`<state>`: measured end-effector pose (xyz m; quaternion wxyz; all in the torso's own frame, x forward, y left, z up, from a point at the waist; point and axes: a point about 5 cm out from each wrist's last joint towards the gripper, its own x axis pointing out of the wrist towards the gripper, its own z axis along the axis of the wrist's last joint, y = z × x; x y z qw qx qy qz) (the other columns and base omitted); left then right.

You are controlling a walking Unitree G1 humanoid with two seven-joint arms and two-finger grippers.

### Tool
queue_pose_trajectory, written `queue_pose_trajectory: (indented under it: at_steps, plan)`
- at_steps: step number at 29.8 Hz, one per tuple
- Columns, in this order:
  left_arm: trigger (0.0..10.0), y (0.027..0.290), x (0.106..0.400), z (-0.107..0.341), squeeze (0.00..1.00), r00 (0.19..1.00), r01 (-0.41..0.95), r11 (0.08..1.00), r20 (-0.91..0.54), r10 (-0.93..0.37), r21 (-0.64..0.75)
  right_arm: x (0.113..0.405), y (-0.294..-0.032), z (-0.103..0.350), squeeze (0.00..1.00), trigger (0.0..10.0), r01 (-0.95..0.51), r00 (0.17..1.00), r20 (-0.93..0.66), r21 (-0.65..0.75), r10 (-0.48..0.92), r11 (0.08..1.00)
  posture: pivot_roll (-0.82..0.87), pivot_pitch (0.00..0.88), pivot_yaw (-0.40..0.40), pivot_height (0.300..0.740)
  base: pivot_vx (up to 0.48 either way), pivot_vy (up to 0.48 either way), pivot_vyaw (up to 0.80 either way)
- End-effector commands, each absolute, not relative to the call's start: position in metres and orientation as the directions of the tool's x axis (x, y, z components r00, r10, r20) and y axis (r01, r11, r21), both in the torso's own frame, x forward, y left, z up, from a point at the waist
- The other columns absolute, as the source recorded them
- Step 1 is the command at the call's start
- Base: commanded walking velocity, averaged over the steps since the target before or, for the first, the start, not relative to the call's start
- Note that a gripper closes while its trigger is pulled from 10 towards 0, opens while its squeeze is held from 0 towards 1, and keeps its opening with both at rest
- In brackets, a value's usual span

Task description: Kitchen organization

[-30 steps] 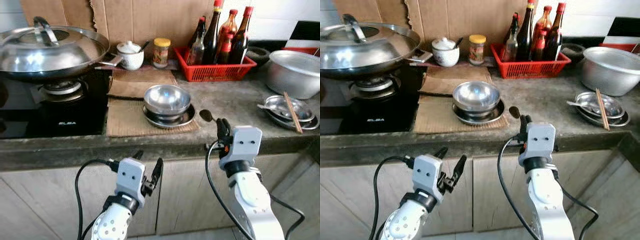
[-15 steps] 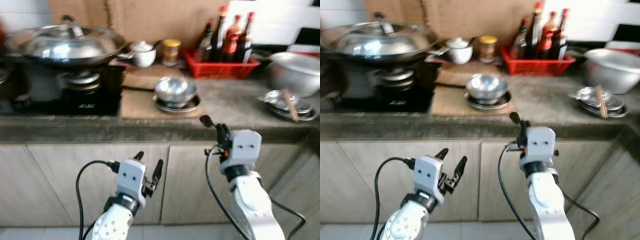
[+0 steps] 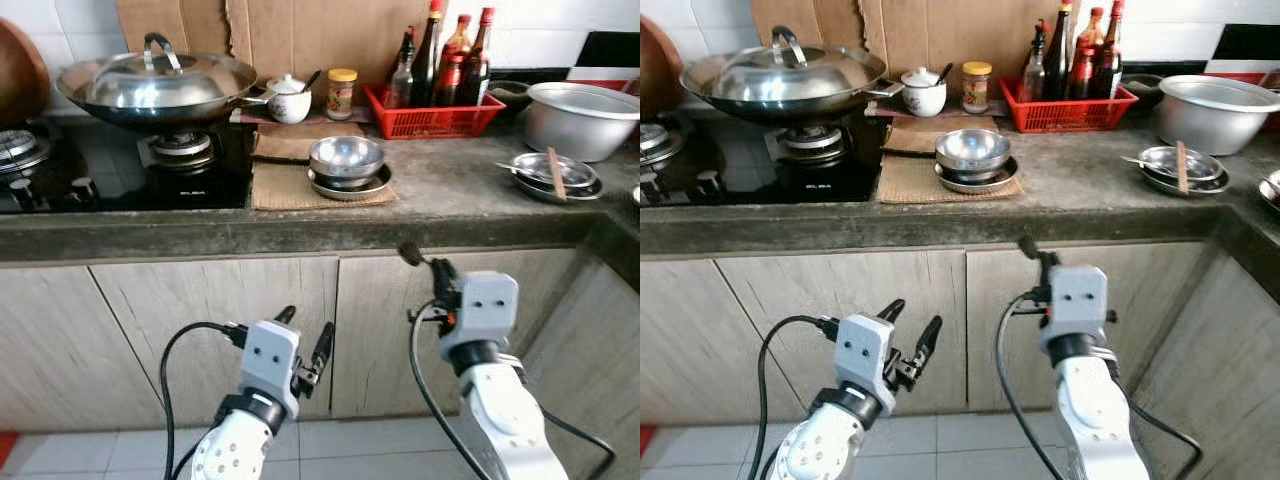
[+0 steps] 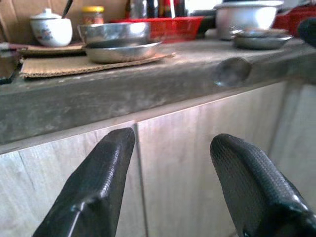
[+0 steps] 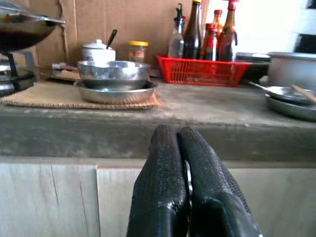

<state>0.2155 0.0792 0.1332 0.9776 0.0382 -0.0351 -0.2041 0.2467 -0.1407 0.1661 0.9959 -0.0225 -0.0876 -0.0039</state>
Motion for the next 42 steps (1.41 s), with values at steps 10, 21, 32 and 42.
queue_pose_trajectory:
  at_steps: [10, 21, 32, 42]
  plan:
    - [10.0, 0.0832, 0.2169, 0.1332, 0.0, 0.919, 0.385, 0.917, 0.052, -0.392, 0.107, 0.2462, -0.1334, 0.1691, 0.0, 10.0, -0.018, 0.984, 0.179, -0.031, 0.023, 0.999, 0.04, 0.0, -0.048, 0.74, -0.308, 0.0, -0.39]
    - [10.0, 0.0832, 0.216, 0.134, 0.0, 0.922, 0.378, 0.921, 0.055, -0.384, 0.099, 0.2444, -0.132, 0.169, 0.0, 10.0, -0.029, 0.984, 0.175, -0.032, 0.034, 0.999, 0.04, 0.0, -0.054, 0.74, -0.046, 0.0, -0.78]
    - [10.0, 0.0824, 0.2165, 0.1333, 0.0, 0.92, 0.383, 0.919, 0.051, -0.389, 0.094, 0.244, -0.1318, 0.1688, 0.0, 10.0, -0.026, 0.985, 0.171, -0.032, 0.031, 0.999, 0.03, 0.0, -0.051, 0.74, 0.0, 0.188, -0.77]
    - [10.0, 0.0823, 0.2177, 0.1332, 0.0, 0.917, 0.391, 0.915, 0.048, -0.397, 0.099, 0.2437, -0.1303, 0.168, 0.0, 10.0, -0.02, 0.985, 0.169, -0.032, 0.025, 0.999, 0.03, 0.0, -0.046, 0.74, 0.0, 0.185, -0.77]
